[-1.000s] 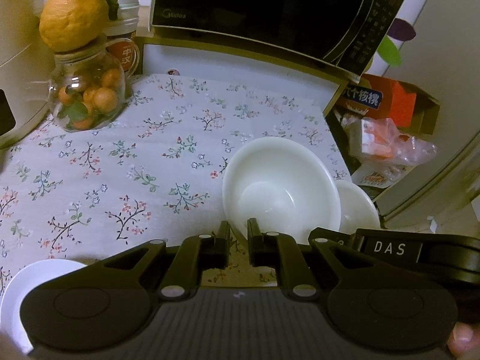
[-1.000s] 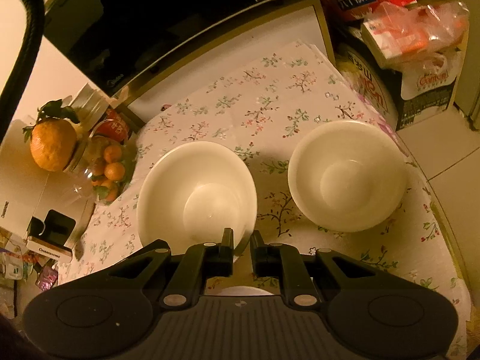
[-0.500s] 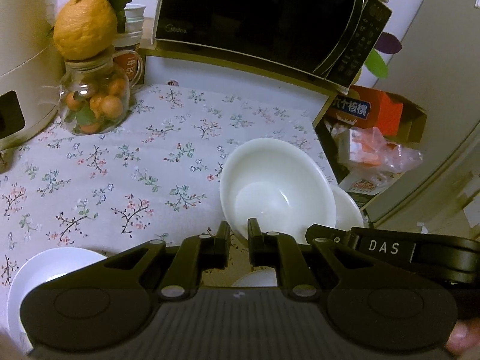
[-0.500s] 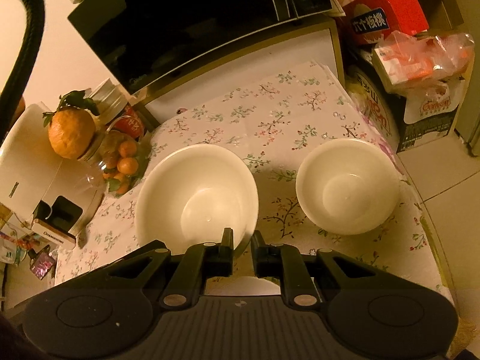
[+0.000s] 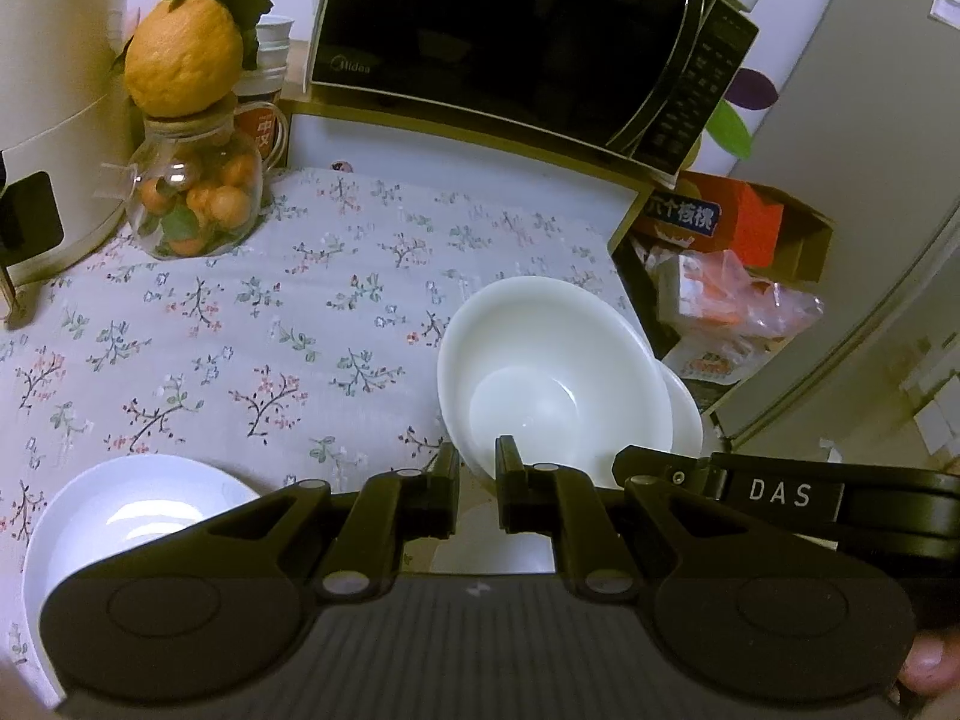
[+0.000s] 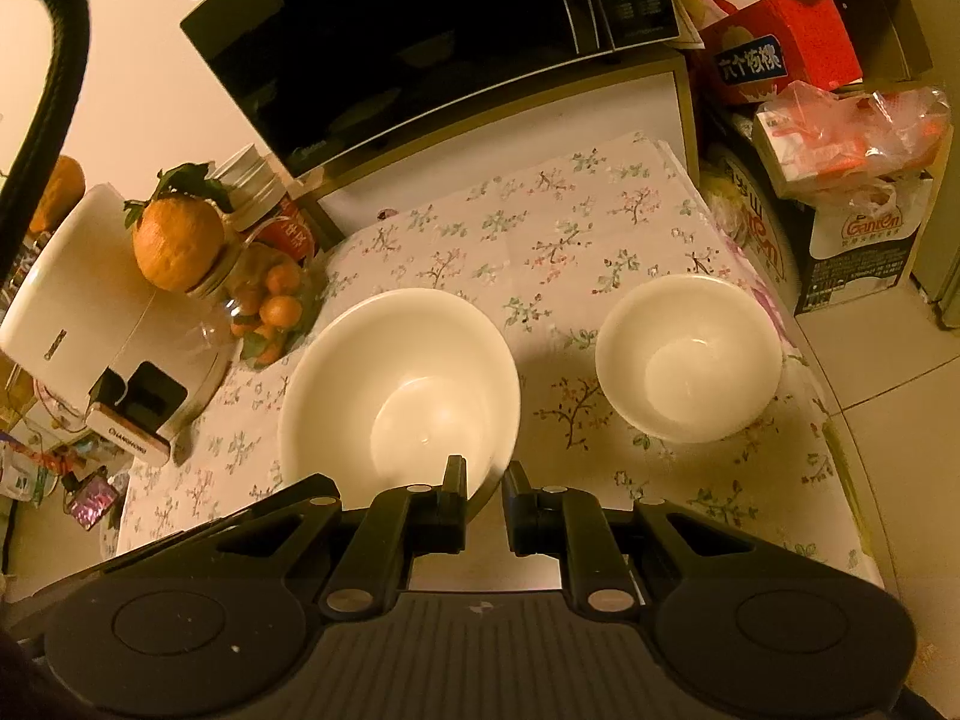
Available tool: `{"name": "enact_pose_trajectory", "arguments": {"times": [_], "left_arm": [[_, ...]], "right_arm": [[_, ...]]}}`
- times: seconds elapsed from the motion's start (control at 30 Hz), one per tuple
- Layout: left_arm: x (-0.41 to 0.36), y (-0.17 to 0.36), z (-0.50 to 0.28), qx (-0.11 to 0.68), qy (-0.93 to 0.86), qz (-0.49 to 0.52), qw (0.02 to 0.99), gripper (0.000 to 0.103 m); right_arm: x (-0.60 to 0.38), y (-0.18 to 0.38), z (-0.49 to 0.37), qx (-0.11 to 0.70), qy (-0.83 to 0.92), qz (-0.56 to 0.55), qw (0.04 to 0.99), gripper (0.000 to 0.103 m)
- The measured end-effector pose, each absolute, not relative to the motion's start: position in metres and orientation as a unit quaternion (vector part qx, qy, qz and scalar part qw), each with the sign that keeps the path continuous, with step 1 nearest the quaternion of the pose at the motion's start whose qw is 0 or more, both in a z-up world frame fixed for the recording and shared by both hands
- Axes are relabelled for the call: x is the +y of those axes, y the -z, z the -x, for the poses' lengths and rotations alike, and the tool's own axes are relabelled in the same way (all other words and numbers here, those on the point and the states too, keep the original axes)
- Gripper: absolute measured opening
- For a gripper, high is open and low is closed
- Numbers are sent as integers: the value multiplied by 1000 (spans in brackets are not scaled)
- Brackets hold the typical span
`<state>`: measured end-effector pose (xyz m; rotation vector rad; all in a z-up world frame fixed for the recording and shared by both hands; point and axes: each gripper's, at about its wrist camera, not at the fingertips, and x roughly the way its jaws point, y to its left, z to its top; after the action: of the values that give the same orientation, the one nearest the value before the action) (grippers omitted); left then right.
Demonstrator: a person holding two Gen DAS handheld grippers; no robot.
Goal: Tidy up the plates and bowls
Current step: 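Lift the cream bowl off the table with both grippers, then carry the cream bowl with both grippers and lower it into the white bowl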
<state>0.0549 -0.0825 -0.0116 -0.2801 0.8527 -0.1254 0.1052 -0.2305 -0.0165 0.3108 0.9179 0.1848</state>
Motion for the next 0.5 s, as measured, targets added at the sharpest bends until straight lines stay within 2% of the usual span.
{"name": "enact_pose_trajectory", "arguments": {"times": [0.5], "left_arm": [[-81, 14, -38, 424, 68, 141, 892, 11]], "right_arm": [[-230, 14, -87, 449, -103, -148, 875, 13]]}}
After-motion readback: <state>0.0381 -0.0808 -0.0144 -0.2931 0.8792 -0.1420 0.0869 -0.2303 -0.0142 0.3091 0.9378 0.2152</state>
